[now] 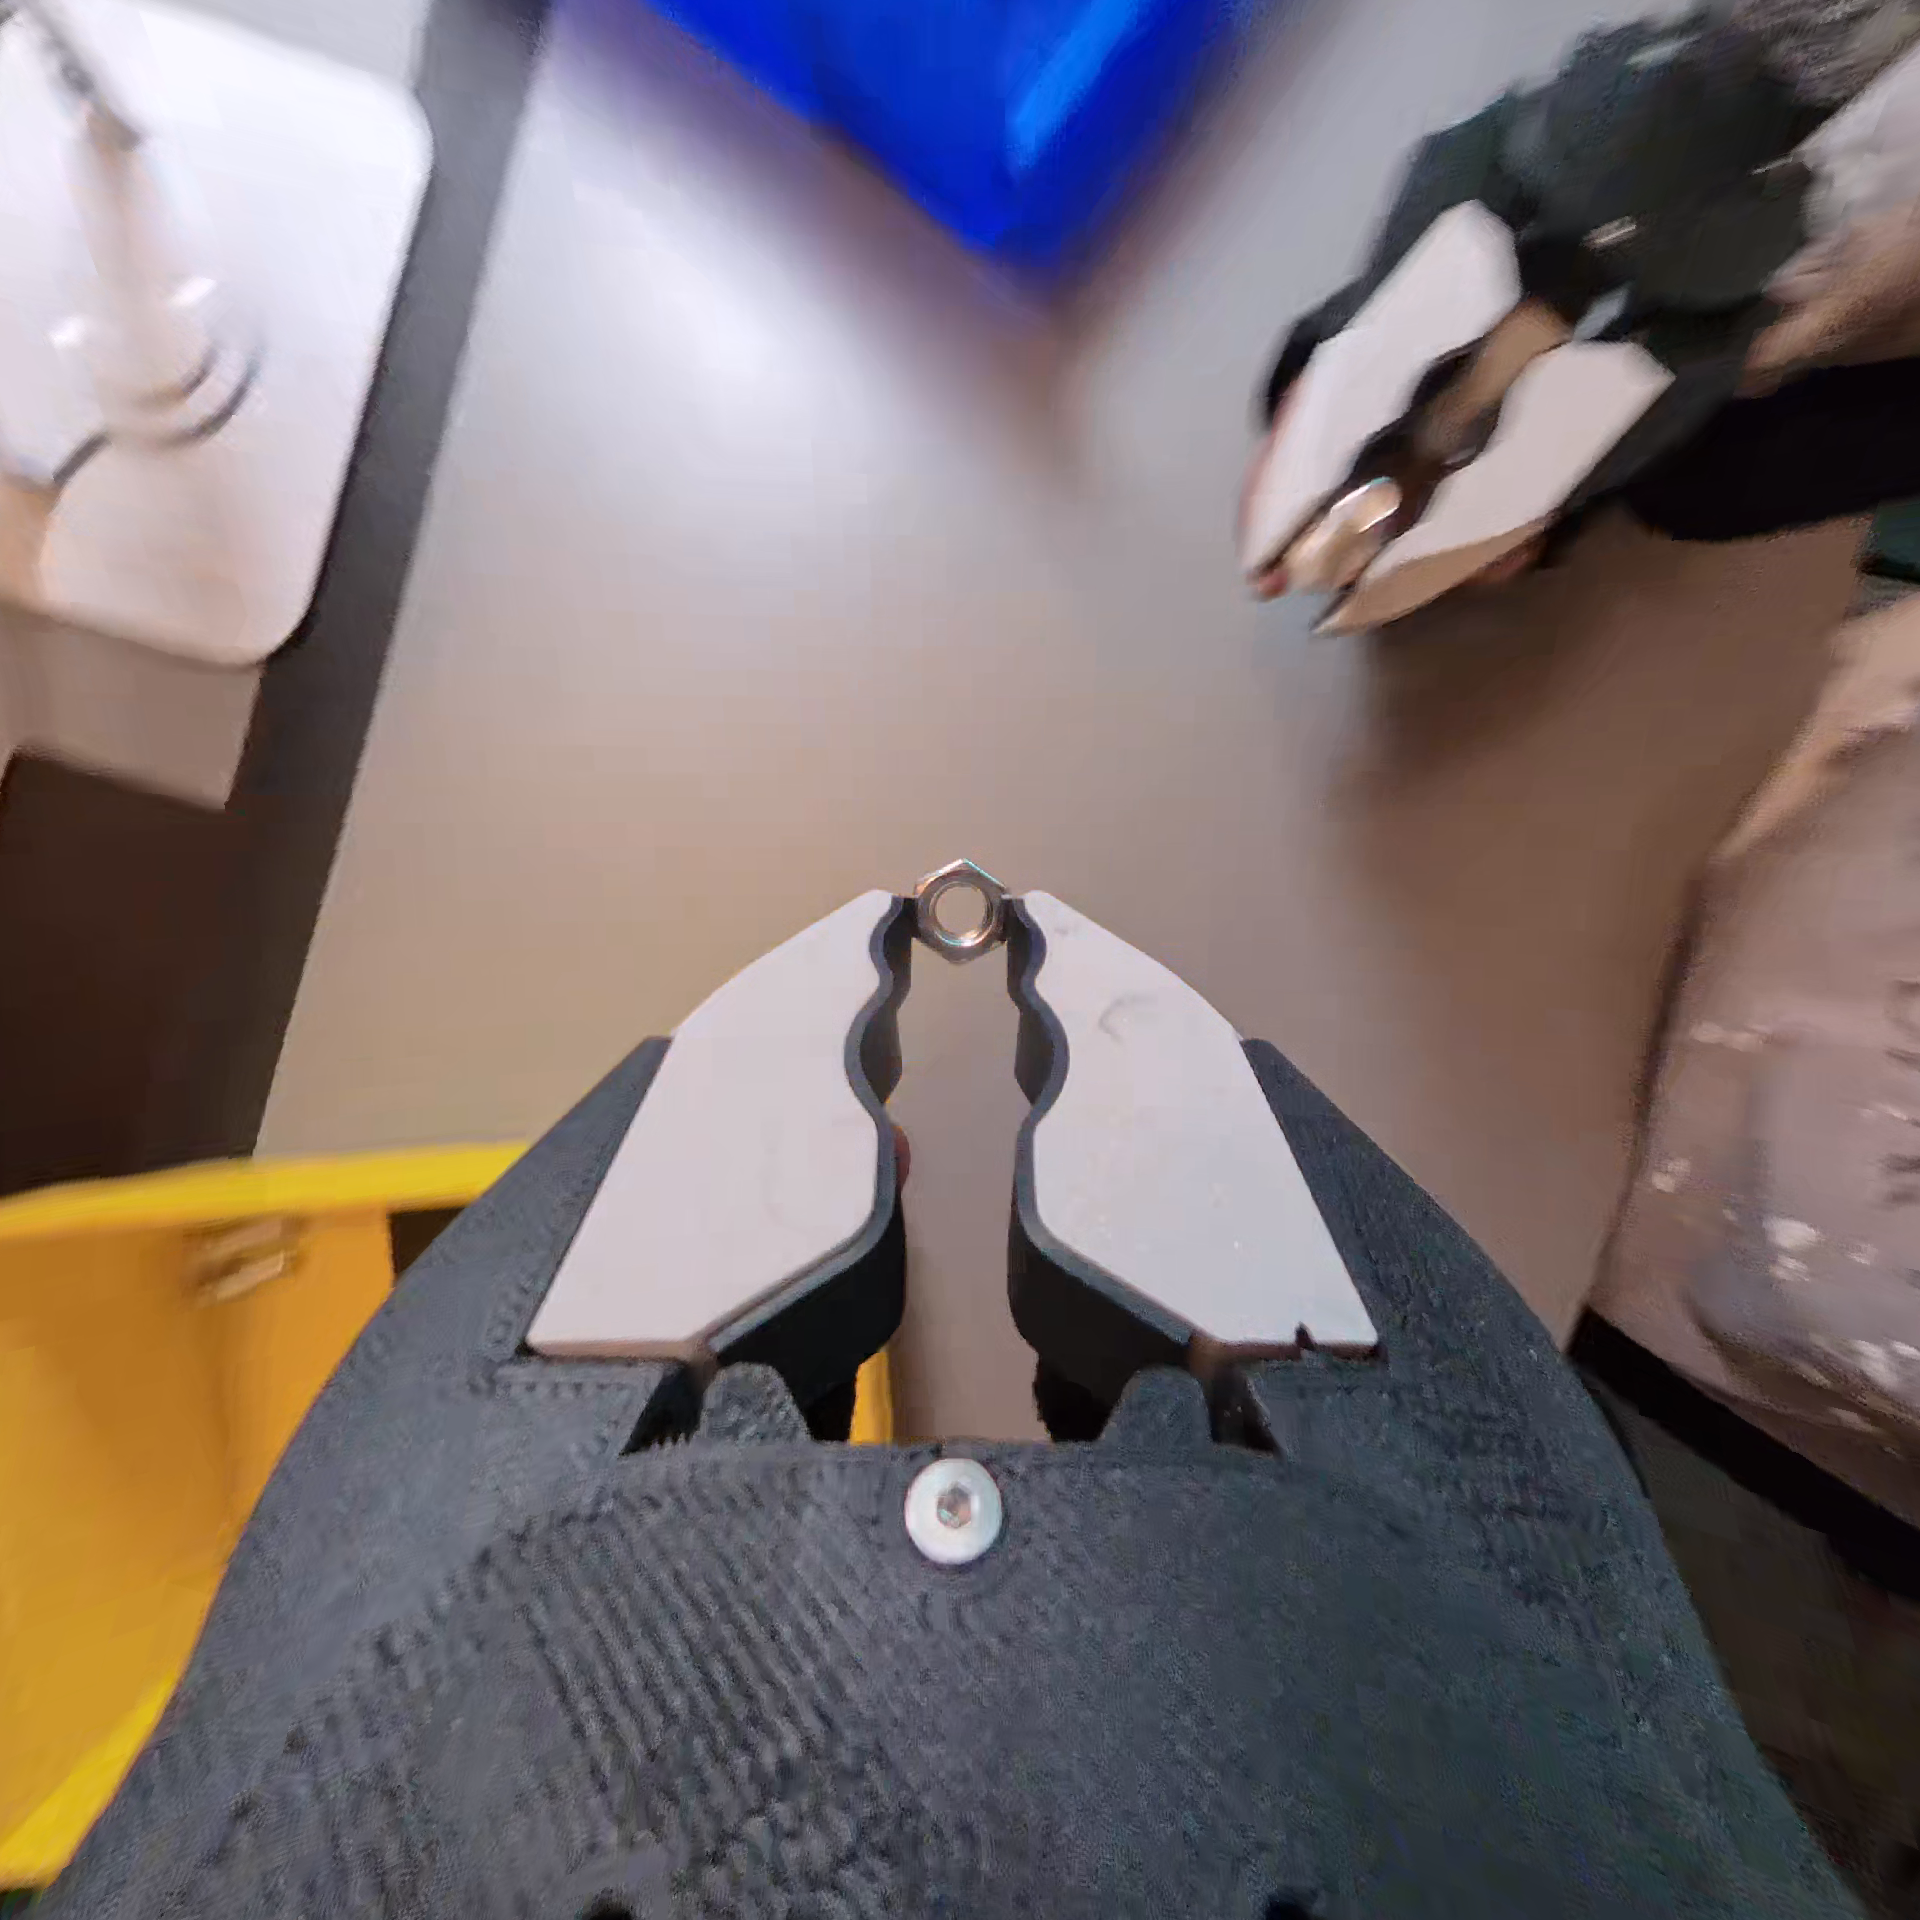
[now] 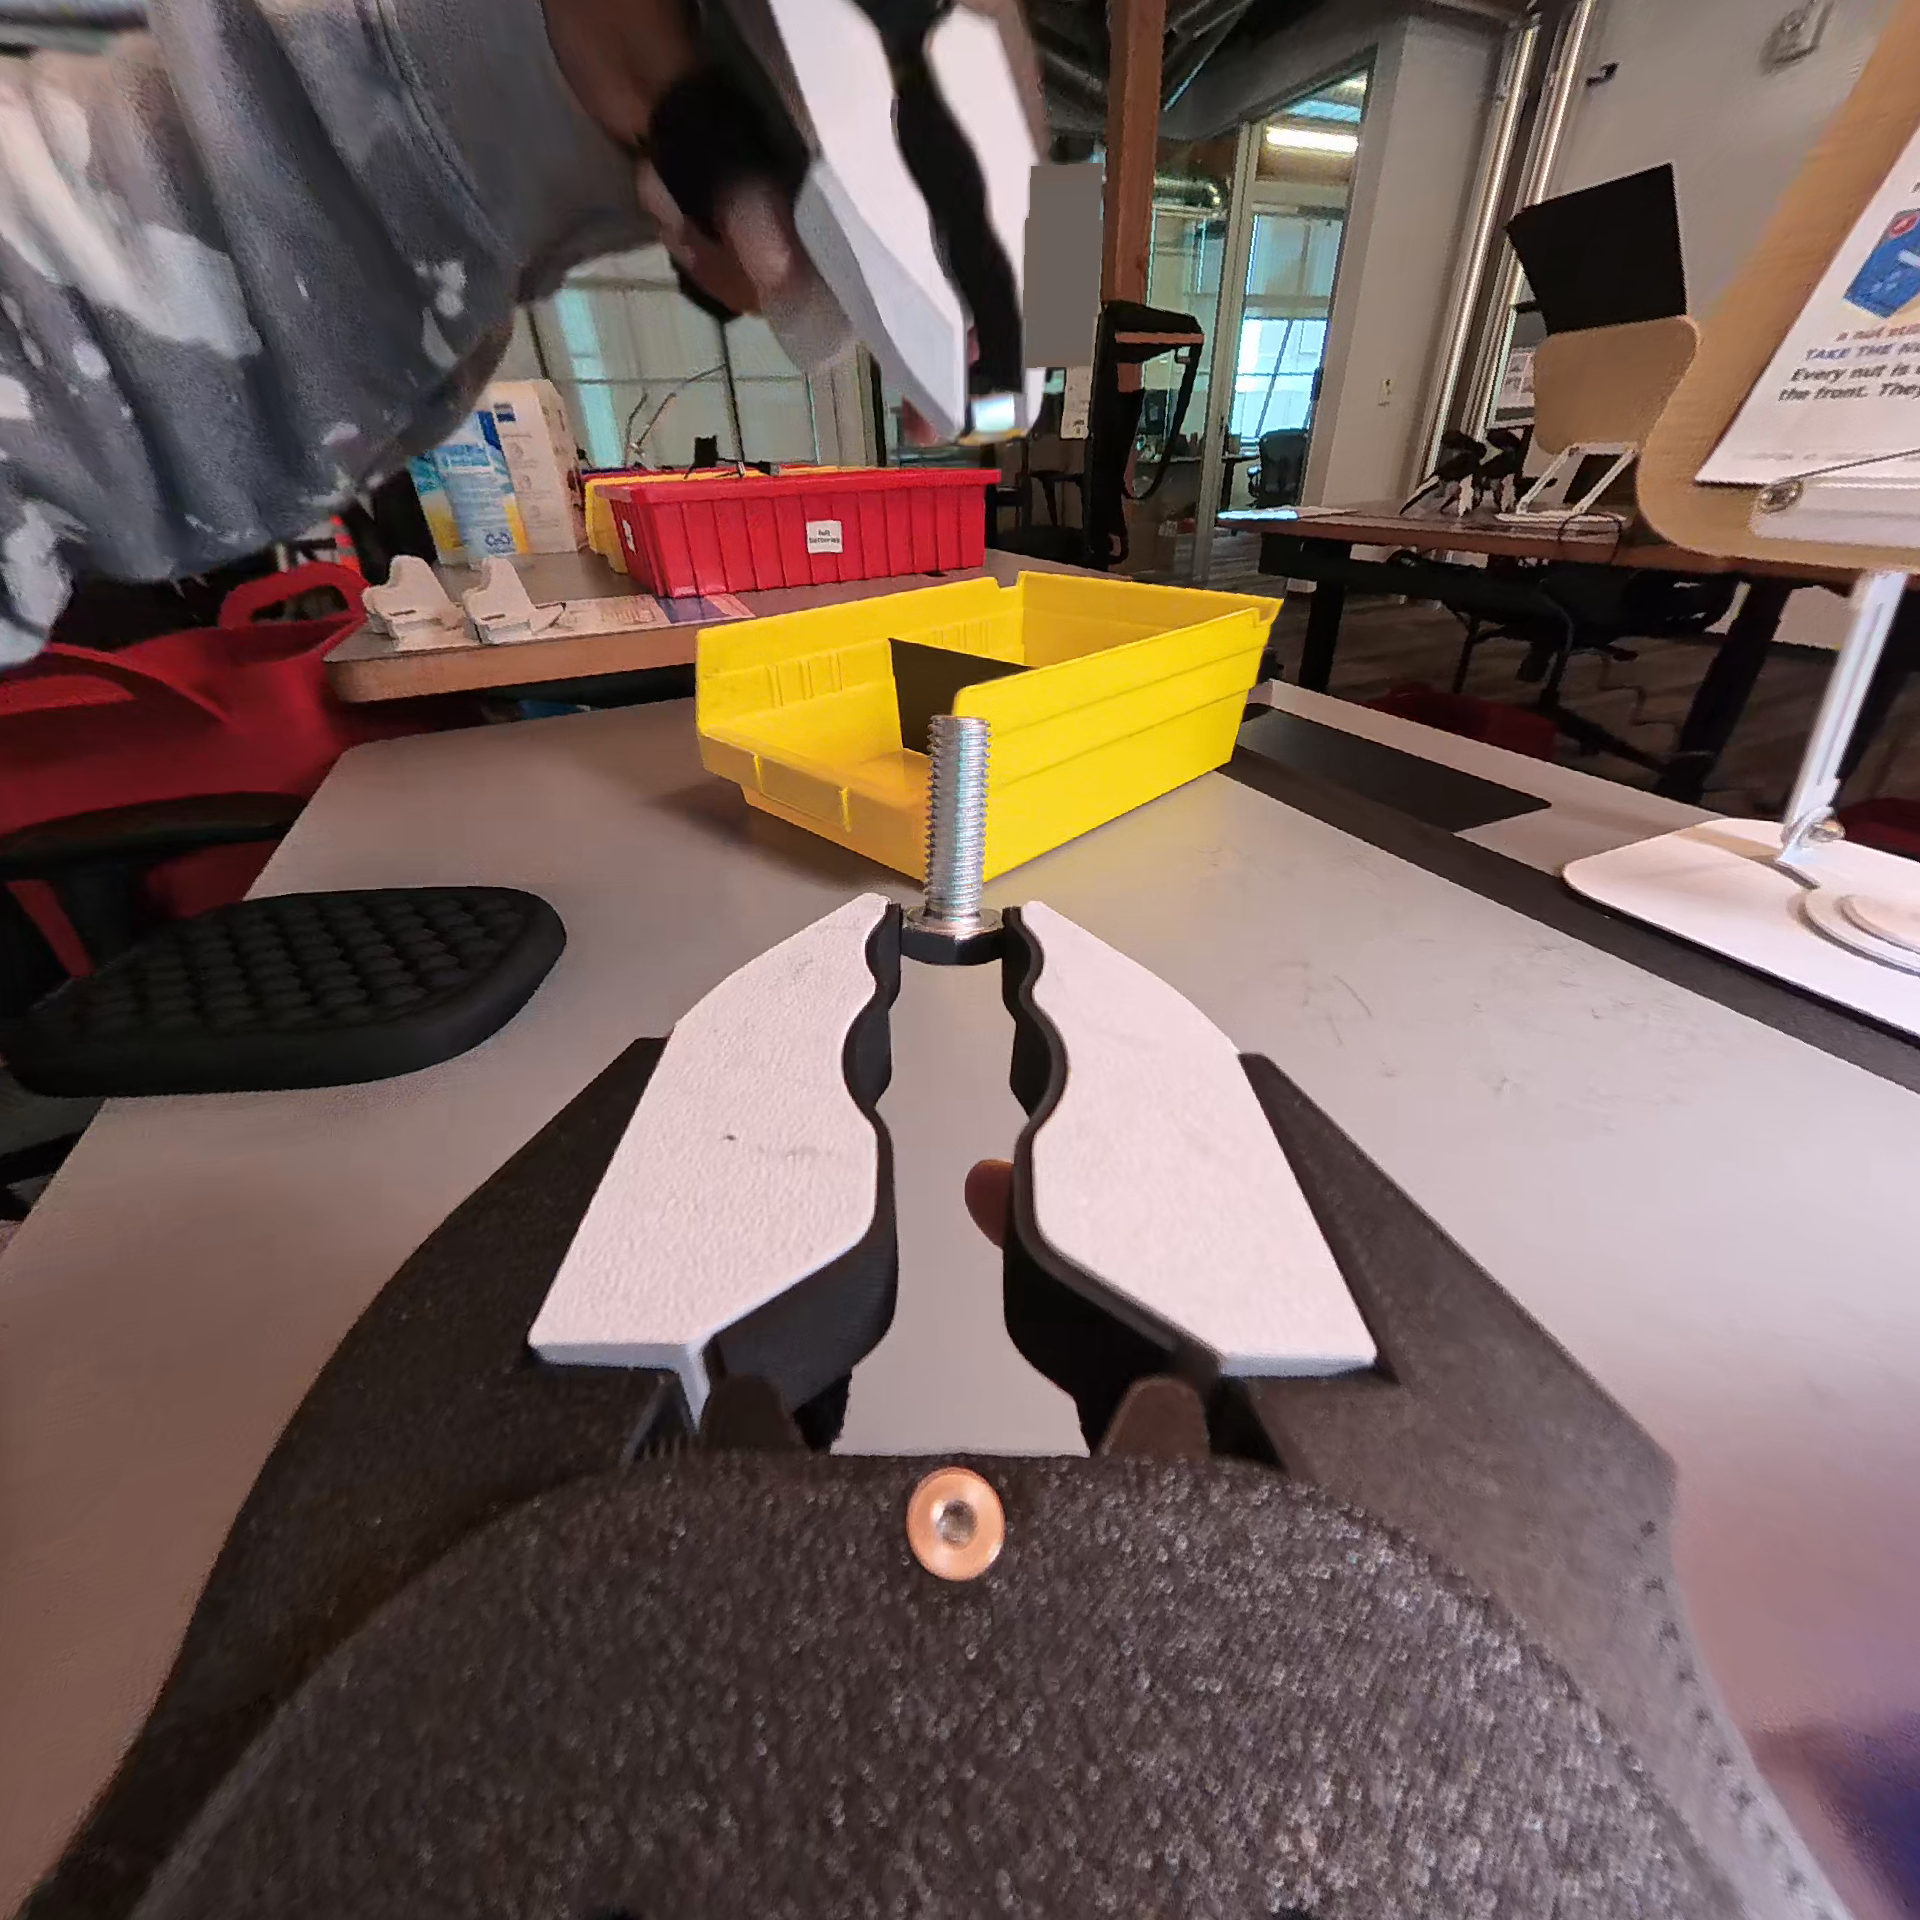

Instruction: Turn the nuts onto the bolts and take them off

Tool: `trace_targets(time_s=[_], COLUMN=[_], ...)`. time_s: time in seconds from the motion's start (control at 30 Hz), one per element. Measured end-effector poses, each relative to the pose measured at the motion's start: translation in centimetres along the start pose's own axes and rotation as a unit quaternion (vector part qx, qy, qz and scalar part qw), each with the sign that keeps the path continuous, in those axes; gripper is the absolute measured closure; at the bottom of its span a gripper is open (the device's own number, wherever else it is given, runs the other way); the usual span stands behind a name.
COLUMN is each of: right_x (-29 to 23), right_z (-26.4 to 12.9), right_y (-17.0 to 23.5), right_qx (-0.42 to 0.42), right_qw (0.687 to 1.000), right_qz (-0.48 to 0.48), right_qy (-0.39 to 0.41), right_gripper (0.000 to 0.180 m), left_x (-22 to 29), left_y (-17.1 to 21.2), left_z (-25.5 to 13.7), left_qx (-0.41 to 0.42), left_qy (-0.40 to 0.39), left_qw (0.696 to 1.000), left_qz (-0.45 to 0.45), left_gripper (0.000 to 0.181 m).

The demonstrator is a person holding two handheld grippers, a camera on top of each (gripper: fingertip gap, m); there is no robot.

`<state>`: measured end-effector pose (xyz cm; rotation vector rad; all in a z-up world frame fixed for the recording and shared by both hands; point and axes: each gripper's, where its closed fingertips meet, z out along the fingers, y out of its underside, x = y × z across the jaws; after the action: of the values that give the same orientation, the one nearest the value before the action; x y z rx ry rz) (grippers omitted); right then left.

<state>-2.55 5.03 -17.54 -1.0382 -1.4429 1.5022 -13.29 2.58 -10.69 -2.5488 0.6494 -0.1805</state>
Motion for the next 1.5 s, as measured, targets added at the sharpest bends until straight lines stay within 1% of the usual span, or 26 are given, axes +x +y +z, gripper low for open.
trace_targets(time_s=[0.07, 0.17, 0.33, 0.53, 0.67, 1.03, 1.5], right_x=[-0.5, -0.9, -0.7, -0.3, -0.1, -0.3, 0.0], right_z=[0.1, 0.1, -0.1, -0.4, -0.5, -0.4, -0.9], right_y=[-0.1, -0.4, -1.0, -1.6, -1.6, -1.8, -2.6], right_qx=[0.002, 0.008, 0.018, 0.029, 0.031, 0.042, 0.069], right_qw=[1.000, 1.000, 1.000, 0.999, 0.999, 0.999, 0.997], right_qz=[-0.007, -0.015, -0.020, -0.020, -0.017, -0.006, -0.001], right_qy=[0.000, 0.001, 0.014, 0.026, 0.030, 0.033, 0.041], right_gripper=[0.161, 0.161, 0.161, 0.162, 0.162, 0.162, 0.162], left_x=[3.0, 6.4, 8.8, 9.6, 9.7, 9.9, 9.9], left_y=[-2.5, -5.2, -7.0, -6.8, -6.5, -6.6, -7.5], left_z=[0.8, 2.2, 4.3, 6.0, 6.4, 6.3, 6.0], left_qx=[-0.005, -0.015, -0.036, -0.061, -0.067, -0.052, 0.006], left_qy=[0.040, 0.083, 0.115, 0.122, 0.118, 0.112, 0.115], left_qw=[0.998, 0.993, 0.986, 0.982, 0.982, 0.984, 0.987], left_qz=[0.043, 0.088, 0.117, 0.128, 0.129, 0.131, 0.115], left_gripper=[0.162, 0.162, 0.162, 0.162, 0.162, 0.162, 0.162])
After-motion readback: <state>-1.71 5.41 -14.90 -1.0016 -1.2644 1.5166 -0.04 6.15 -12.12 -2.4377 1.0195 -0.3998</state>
